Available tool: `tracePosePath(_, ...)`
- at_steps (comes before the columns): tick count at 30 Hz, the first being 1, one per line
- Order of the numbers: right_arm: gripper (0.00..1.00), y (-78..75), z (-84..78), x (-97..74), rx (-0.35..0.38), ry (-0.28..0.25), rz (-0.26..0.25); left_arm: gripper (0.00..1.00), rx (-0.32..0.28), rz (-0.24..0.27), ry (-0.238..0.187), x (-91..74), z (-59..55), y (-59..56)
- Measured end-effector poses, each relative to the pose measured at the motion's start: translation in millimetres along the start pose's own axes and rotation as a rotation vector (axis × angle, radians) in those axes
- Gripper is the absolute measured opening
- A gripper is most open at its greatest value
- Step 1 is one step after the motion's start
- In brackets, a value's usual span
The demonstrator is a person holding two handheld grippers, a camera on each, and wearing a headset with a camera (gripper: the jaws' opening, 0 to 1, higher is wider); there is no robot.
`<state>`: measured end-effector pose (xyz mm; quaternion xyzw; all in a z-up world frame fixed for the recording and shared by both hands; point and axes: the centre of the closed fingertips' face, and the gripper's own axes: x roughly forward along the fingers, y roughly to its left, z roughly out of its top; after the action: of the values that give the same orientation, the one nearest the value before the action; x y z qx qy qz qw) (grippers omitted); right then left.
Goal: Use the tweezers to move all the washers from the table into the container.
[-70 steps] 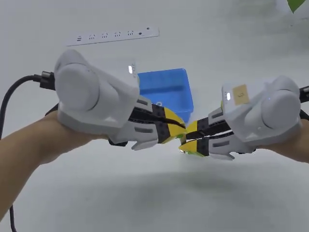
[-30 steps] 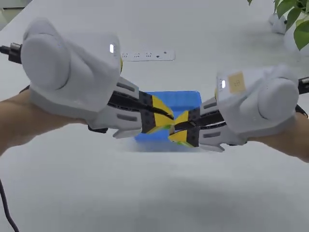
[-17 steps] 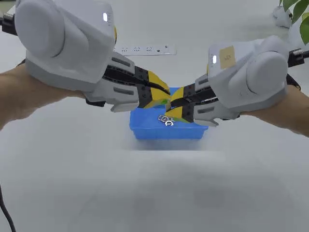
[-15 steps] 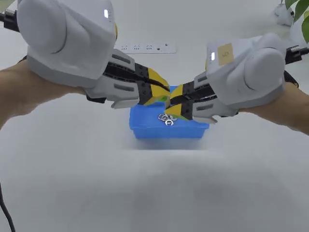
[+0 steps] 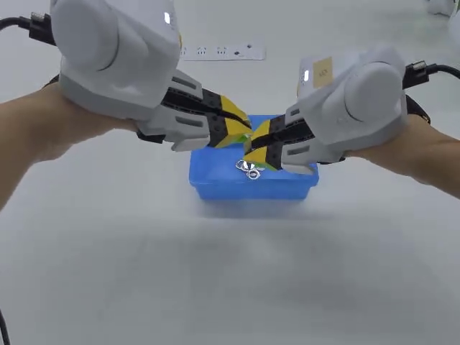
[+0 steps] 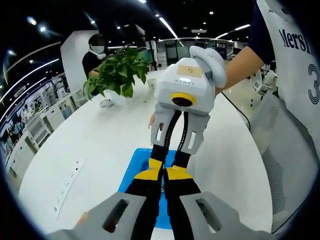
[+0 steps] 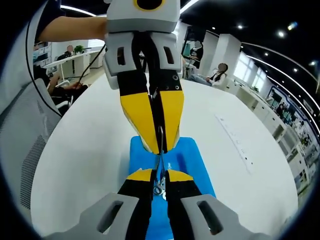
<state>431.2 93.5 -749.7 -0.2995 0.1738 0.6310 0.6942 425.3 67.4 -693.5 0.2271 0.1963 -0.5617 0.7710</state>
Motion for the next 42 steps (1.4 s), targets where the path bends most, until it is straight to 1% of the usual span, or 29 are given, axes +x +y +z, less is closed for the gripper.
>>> tracePosePath(1,0.1,-3.1,-3.8,3.1,0.004,0.003,0.001,0.05,-0.004,-0.002,0.0,1.4,-1.4,0.8)
tracePosePath(5,0.1,-1.0,-6.5,5.1,0.013,0.008,0.007,0.05,-0.008,-0.013,0.006,4.0,-4.9,0.2)
tracePosePath(9,0.1,1.7,-8.0,6.5,0.007,0.015,0.013,0.05,0.012,-0.021,0.015,5.3,-7.9,-2.0)
tracePosePath(16,0.11,2.4,-6.7,3.3,0.01,0.014,0.006,0.05,0.015,-0.019,0.013,5.5,-6.5,-2.8)
tracePosePath(18,0.11,2.4,-5.3,0.5,-0.004,0.012,0.001,0.05,0.026,-0.016,0.009,4.8,-4.3,-3.6)
tracePosePath(20,0.11,3.2,-3.7,-1.9,-0.009,0.008,0.004,0.05,0.039,-0.018,0.008,3.2,-1.1,-5.6)
tracePosePath(21,0.11,2.6,-5.6,-2.1,-0.011,0.003,0.004,0.05,0.052,-0.021,0.007,2.0,0.8,-7.1)
tracePosePath(23,0.11,4.7,-2.7,-5.1,-0.012,-0.007,0.014,0.05,0.078,-0.034,0.007,-0.9,4.3,-11.1)
tracePosePath(25,0.11,7.9,0.3,-8.8,-0.037,-0.015,0.021,0.05,0.089,-0.043,0.006,-3.3,7.0,-13.7)
tracePosePath(27,0.11,10.6,2.8,-12.1,-0.044,-0.017,0.026,0.05,0.103,-0.05,0.003,-6.6,10.2,-17.3)
tracePosePath(30,0.11,8.6,4.5,-14.2,-0.051,-0.022,0.024,0.05,0.126,-0.05,-0.005,-13.4,17.1,-21.7)
tracePosePath(31,0.11,9.7,7.4,-17.1,-0.057,-0.027,0.022,0.05,0.133,-0.048,-0.005,-15.2,18.7,-22.5)
tracePosePath(34,0.1,14.2,15.3,-24.6,-0.067,-0.047,0.027,0.05,0.148,-0.046,-0.023,-23.1,26.2,-26.7)
tracePosePath(35,0.1,16.5,19.9,-28.1,-0.07,-0.062,0.03,0.05,0.155,-0.047,-0.031,-25.3,28.6,-28.6)
tracePosePath(37,0.1,22.3,27.7,-33.1,-0.073,-0.091,0.047,0.05,0.17,-0.058,-0.061,-31.7,36.6,-35.5)
tracePosePath(40,0.11,32.7,42.8,-42.4,-0.074,-0.152,0.071,0.05,0.179,-0.071,-0.1,-40.0,48.4,-44.3)
tracePosePath(41,0.11,33.7,45.6,-44.2,-0.076,-0.159,0.069,0.05,0.184,-0.067,-0.109,-43.0,52.6,-46.5)
tracePosePath(42,0.11,35.0,49.2,-45.6,-0.08,-0.166,0.065,0.05,0.189,-0.066,-0.11,-44.4,54.4,-48.0)
